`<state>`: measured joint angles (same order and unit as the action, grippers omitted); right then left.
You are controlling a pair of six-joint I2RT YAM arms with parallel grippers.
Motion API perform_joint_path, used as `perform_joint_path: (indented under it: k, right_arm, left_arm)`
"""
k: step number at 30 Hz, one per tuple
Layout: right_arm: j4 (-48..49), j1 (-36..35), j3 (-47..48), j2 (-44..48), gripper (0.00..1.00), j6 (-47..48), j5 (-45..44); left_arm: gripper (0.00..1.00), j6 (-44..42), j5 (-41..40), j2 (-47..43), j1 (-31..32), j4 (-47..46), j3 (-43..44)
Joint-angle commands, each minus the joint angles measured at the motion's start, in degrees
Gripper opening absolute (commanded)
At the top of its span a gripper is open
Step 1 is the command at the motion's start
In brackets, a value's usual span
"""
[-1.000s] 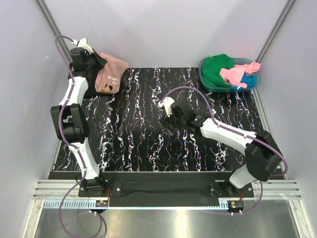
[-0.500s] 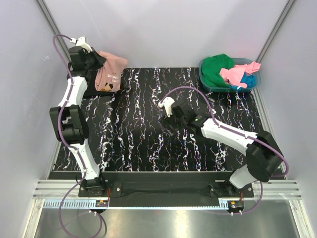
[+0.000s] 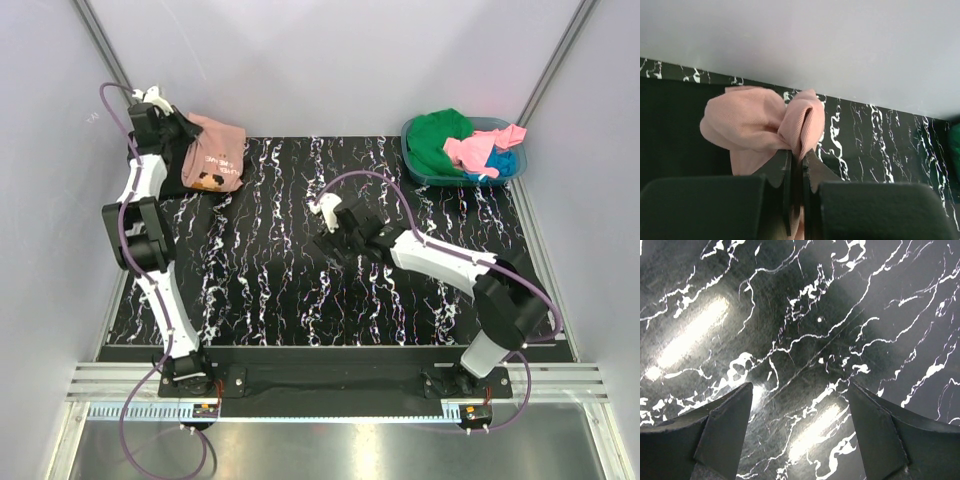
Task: Fold and stack the t-shirts
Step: Neatly place the folded tshirt to the corner
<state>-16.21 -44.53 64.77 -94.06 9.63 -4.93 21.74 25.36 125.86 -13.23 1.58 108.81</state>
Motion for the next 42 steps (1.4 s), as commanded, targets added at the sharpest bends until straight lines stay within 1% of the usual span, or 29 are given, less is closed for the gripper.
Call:
perform_joint_path:
  k: [1,6,7,8,10,14,17,21,26,29,30,32,33,37,38,39,42]
  right_arm:
    - [0.7,0.3,3.5,-1.0,0.84,0.0,-0.1]
    - [0.5,0.3,5.2,-3.0,0.84,-0.2,0.0]
    - [0.6,0.4,5.5,-3.7,0.84,0.0,0.1]
    - [0.5,0.3,6.1,-4.0,0.84,0.0,0.0]
    - [0.4,0.3,6.8,-4.8,0.84,0.1,-0.1]
    - [-0.1,0.6,7.2,-5.5,0.84,0.2,0.0]
    - [-0.3,0.9,7.1,-5.8,0.84,0.2,0.1]
    - [-0.4,1.1,7.0,-6.5,0.84,0.0,0.4]
    - [-0.6,1.2,6.9,-6.7,0.84,-0.3,0.4]
    - [-0.7,1.2,6.9,-6.9,0.84,-0.4,0.7]
    - [-0.6,1.2,6.9,-7.0,0.84,-0.5,0.7]
    - [-0.7,1.2,6.9,-7.3,0.84,-0.7,0.9]
    - [-0.7,1.2,7.0,-7.3,0.84,-0.7,0.9]
    - [-0.8,1.2,7.4,-7.6,0.84,-1.0,1.1]
    - [-0.8,1.2,7.4,-7.5,0.84,-1.1,1.0]
    - [-0.9,1.3,7.4,-7.5,0.84,-1.3,1.1]
    - [-0.8,1.3,6.9,-6.6,0.84,-1.5,1.2]
  left_arm:
    - [0.00,-0.7,4.1,1.5,-1.7,-4.4,6.7]
    - [0.00,-1.4,5.5,6.9,-4.4,-2.6,12.8]
    - [0.00,-1.7,5.7,8.1,-4.5,-1.7,15.9]
    - [0.00,-1.8,6.4,10.2,-5.0,-0.6,16.9]
    - [0.00,-1.5,7.0,11.6,-5.3,-0.5,18.7]
    - [0.00,-2.1,7.5,15.1,-6.1,-0.4,20.5]
    - [0.00,-1.1,7.9,16.9,-6.8,-1.4,20.6]
    - [0.00,-1.9,7.2,17.9,-7.2,-1.4,20.6]
    - [0.00,-3.9,3.9,18.6,-7.5,-1.1,21.2]
    - [0.00,-4.9,3.3,20.2,-7.9,-0.6,22.8]
    - [0.00,-5.4,1.7,20.6,-7.9,-0.3,23.5]
    - [0.08,-6.0,0.3,21.5,-7.9,0.1,24.3]
    - [0.09,-6.6,-1.4,21.7,-7.9,0.2,24.3]
    - [0.27,-7.7,-6.6,23.2,-7.9,1.5,27.1]
    - [0.35,-7.8,-8.1,23.5,-7.8,1.8,27.9]
    - [0.48,-7.8,-10.3,23.2,-7.8,1.9,28.1]
    - [0.51,-8.9,-13.7,20.1,-7.0,3.3,26.8]
